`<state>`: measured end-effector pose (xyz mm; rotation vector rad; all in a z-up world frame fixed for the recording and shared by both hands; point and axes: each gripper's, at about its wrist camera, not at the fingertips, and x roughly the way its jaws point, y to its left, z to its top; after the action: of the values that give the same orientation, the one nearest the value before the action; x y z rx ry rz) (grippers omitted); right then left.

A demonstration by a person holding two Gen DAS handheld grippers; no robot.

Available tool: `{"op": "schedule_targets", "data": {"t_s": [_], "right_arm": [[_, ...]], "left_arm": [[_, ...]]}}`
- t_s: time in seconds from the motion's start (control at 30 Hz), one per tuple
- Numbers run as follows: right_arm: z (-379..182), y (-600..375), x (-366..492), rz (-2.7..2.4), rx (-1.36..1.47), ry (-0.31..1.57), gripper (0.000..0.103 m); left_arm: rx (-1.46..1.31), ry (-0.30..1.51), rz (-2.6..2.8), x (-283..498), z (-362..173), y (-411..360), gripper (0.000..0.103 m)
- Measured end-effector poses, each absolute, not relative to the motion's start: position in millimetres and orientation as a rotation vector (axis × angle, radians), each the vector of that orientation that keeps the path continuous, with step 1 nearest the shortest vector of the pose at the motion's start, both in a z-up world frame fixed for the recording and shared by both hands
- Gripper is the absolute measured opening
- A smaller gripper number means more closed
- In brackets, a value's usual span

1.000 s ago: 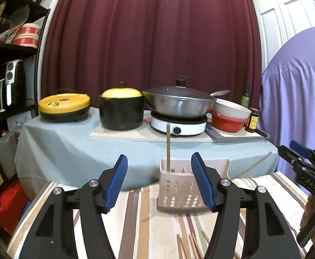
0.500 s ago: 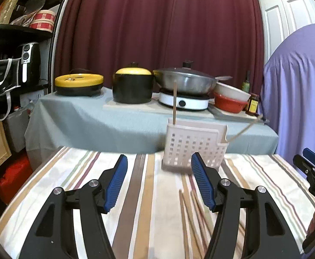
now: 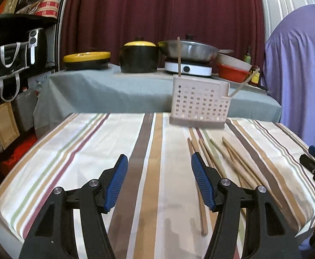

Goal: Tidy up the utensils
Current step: 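Close the right tool on another chopstick while the left tool grasps one too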

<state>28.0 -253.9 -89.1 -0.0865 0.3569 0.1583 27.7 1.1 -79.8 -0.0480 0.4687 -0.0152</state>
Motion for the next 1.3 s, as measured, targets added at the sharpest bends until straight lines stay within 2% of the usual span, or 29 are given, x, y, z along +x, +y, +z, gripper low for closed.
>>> {"op": "schedule_targets", "data": {"t_s": [0.4,0.87,0.97,1.3], "right_arm": [[-135,-245,21,0.228,-0.090,0.480,0.035],[-150,-235,25,0.259,-0.120,0.529,0.021],[-150,-234,25,0.269,-0.129,0.529,0.013],[-149,-232,24,0.273,-0.133,0.525,0.012]], "left_arm": [[-0.040,0.528,-0.030,10,-109,-7,0.060],[-0.051,0.562,-0.058,11,-119,-16,0.060],[-0.053,0.566,-0.064,11,-121,-18,0.060],[-0.049,0.580,-0.075,10,-123,-23,0.060]]}}
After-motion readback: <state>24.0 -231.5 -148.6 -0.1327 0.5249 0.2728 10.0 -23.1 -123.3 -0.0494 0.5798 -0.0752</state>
